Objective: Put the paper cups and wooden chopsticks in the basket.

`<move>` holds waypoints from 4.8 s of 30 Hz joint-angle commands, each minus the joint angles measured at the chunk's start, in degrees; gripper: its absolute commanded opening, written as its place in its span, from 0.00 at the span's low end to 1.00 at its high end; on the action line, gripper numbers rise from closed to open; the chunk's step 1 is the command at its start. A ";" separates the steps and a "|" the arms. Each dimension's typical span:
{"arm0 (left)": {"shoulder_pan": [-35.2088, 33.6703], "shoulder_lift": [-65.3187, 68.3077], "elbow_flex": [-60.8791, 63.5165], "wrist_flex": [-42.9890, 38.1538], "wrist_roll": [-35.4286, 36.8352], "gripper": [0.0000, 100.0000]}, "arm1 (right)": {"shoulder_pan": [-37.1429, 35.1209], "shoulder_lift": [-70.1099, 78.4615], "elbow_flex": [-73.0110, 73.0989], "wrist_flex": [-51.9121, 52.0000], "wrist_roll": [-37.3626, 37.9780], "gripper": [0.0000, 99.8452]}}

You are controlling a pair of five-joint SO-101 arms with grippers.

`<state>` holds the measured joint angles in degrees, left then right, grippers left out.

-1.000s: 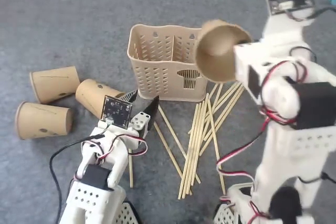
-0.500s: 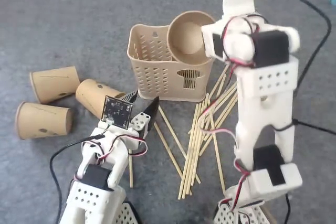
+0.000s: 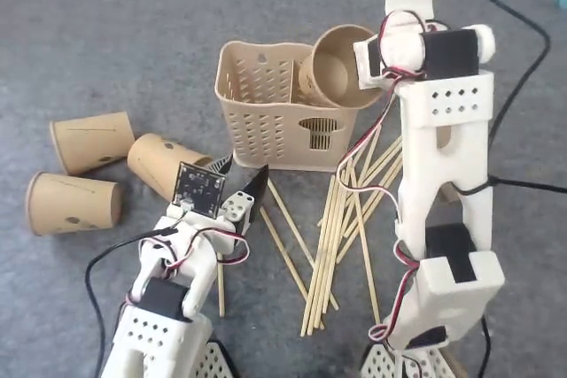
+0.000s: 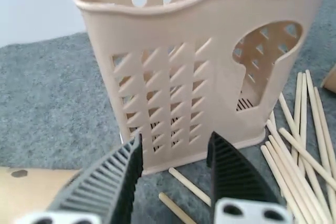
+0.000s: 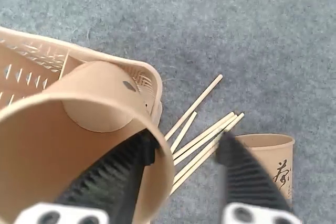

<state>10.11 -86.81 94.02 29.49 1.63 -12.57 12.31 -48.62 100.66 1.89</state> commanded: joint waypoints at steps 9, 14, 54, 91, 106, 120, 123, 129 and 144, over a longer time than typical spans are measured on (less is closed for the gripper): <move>-0.26 0.53 -0.48 -2.11 -0.53 0.20 | 2.68 -20.97 -0.79 2.51 -0.53 0.24; -0.26 0.53 -0.48 -2.02 -0.53 0.20 | 8.57 -27.30 11.08 2.07 -0.70 0.20; -3.78 52.13 -26.95 -4.22 -0.09 0.05 | 20.09 32.22 -13.54 2.51 6.33 0.01; -4.13 50.81 -26.59 -3.52 -0.35 0.05 | 43.82 -18.15 52.22 2.07 34.02 0.01; -4.13 50.64 -26.15 -3.69 -0.44 0.06 | 52.53 -32.84 61.45 -1.80 41.05 0.13; -4.13 50.64 -26.15 -3.78 -0.44 0.06 | 55.69 -35.03 70.95 -13.58 41.67 0.09; -4.04 50.64 -26.15 -3.78 -0.44 0.06 | 55.52 -38.55 67.69 -10.42 41.76 0.11; -4.13 50.64 -26.07 -3.69 -0.44 0.06 | 55.69 -44.88 65.93 -8.92 41.85 0.16; -4.13 50.64 -26.07 -3.60 -0.44 0.06 | 57.45 -36.79 81.14 -25.27 41.49 0.11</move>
<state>6.42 -35.30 69.93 26.07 1.63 44.40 -25.58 32.44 76.57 43.12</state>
